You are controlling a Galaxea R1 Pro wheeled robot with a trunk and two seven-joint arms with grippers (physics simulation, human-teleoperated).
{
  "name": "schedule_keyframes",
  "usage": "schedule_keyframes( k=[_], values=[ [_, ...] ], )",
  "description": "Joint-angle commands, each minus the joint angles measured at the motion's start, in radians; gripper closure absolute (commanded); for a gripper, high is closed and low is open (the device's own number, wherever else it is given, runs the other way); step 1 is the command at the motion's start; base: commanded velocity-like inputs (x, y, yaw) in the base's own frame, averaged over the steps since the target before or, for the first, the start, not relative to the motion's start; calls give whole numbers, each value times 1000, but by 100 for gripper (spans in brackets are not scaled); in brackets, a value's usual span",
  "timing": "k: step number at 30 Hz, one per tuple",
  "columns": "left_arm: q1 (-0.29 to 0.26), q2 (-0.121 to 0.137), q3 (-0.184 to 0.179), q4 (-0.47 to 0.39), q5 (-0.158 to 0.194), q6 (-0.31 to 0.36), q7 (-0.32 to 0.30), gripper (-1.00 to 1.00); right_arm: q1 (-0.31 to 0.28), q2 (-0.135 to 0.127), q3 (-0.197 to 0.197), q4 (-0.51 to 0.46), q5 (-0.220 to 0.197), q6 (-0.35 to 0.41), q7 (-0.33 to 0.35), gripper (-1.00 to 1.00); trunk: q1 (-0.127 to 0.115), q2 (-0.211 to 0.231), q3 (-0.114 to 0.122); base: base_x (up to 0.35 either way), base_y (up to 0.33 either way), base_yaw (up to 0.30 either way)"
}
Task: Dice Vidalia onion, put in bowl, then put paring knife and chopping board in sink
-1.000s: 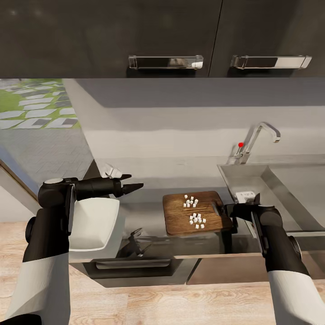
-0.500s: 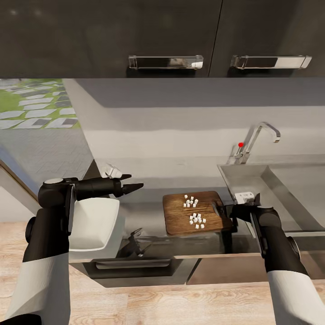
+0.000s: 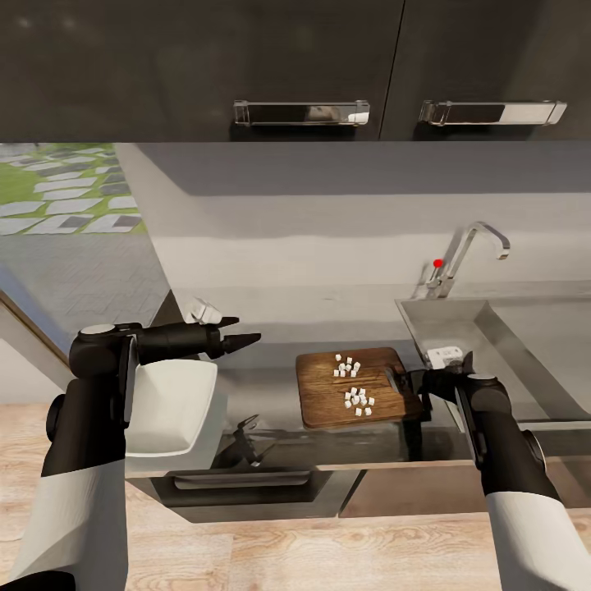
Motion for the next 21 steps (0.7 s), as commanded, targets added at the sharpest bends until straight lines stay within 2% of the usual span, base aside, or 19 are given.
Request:
schedule_keyframes(
  k=[1,2,3,7,21],
  values=[
    [-1,-1,2,-1,-10,10,-10,-100,-1,0,-1,-1,10,3,4,-100,1,-2,-2,0,0,0],
    [-1,-1,2,-1,-10,10,-10,-100,-1,0,0,-1,10,3,-9,-100,1,-2,-2,0,0,0],
    [-1,-1,2,-1,-10,10,-10,-100,-1,0,1,-1,11,2,-61,-100,1,-2,-2,0,0,0],
    [-1,-1,2,-1,-10,10,-10,-100,-1,0,6,-1,11,0,-101,-100,1,-2,-2,0,0,0],
    [-1,-1,2,-1,-10,10,-10,-100,-1,0,20,-1,10,-3,-112,-100,1,-2,-2,0,0,0]
  ],
)
